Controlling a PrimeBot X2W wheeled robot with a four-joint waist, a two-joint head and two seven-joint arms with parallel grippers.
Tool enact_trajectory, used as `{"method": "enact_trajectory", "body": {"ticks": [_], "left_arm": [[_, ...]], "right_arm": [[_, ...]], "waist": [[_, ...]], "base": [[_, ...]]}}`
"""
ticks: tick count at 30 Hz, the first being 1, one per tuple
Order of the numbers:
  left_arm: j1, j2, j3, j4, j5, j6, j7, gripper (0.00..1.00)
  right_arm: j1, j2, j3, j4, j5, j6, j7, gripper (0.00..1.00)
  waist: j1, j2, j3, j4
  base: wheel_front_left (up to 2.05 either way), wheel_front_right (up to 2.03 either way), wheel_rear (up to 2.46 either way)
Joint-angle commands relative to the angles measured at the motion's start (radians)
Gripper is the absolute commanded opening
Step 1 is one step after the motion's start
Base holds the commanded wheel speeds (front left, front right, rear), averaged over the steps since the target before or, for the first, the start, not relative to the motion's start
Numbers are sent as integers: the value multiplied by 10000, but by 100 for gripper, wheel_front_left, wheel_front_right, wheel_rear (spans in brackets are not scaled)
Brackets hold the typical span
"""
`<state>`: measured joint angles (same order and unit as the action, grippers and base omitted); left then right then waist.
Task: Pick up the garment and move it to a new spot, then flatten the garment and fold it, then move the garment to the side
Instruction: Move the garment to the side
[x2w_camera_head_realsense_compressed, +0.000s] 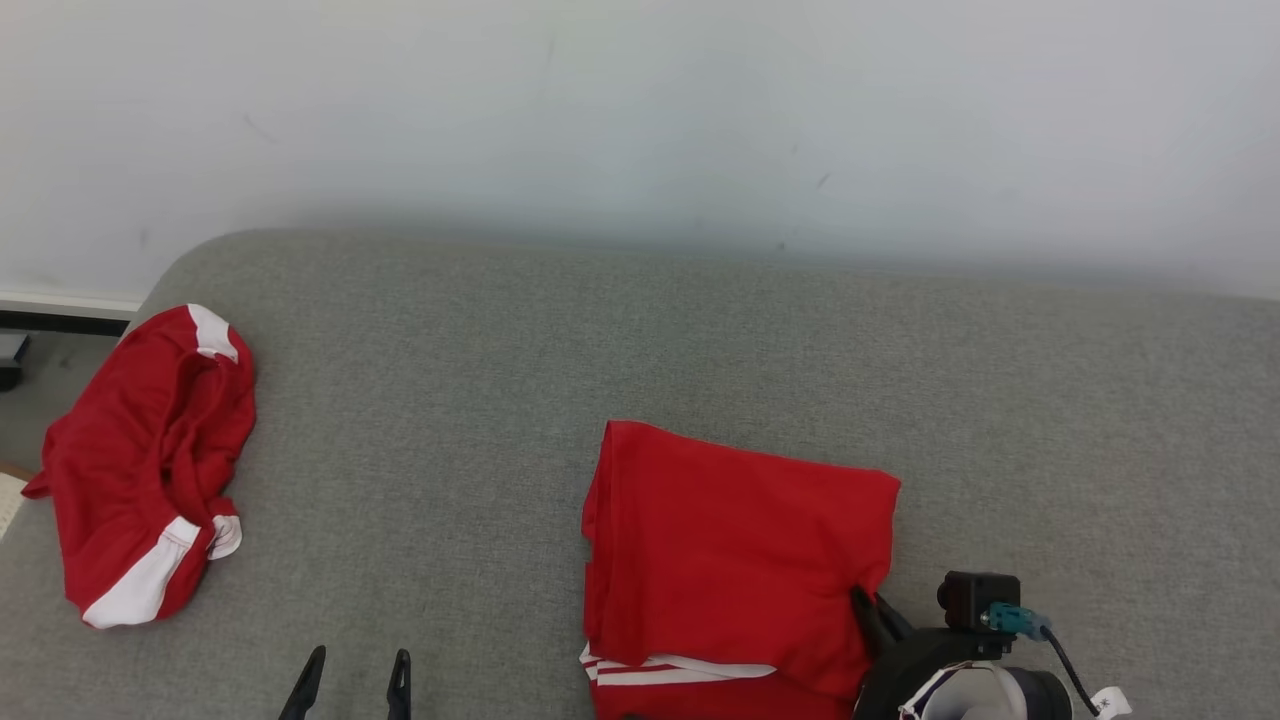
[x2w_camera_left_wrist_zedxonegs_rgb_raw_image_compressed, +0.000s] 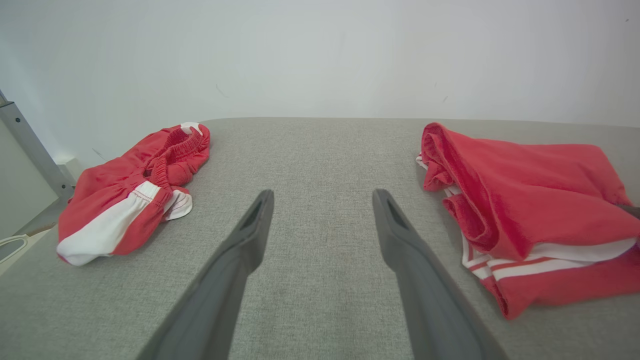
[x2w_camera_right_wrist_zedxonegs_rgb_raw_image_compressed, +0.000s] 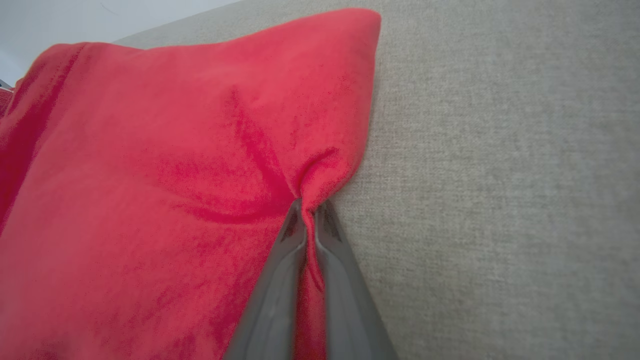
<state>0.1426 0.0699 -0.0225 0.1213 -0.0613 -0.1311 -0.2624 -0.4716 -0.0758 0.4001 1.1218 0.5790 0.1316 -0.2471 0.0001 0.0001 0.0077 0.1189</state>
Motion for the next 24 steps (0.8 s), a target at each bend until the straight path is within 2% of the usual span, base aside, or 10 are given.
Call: {"method": "enact_trajectory", "body": {"ticks": [1, 10, 24], "left_arm": [[-31, -27, 43, 18, -30, 18, -26, 100], [-267, -114, 132, -125, -27, 17, -25, 100], [-1582, -103, 325, -837, 101, 17, -25, 100]], "right_arm": [[-23, -93, 34, 74, 68, -13, -21, 0], [-1357, -1424, 531, -284, 34, -16, -191, 0], [-4342, -4195, 1824, -215, -544, -16, -195, 0]], "waist": [[-1, -1, -5, -38], [-1, -1, 497, -597], [-1, -1, 2606, -1476]], "base": [[0, 0, 0], [0, 0, 0], [0, 0, 0]]}}
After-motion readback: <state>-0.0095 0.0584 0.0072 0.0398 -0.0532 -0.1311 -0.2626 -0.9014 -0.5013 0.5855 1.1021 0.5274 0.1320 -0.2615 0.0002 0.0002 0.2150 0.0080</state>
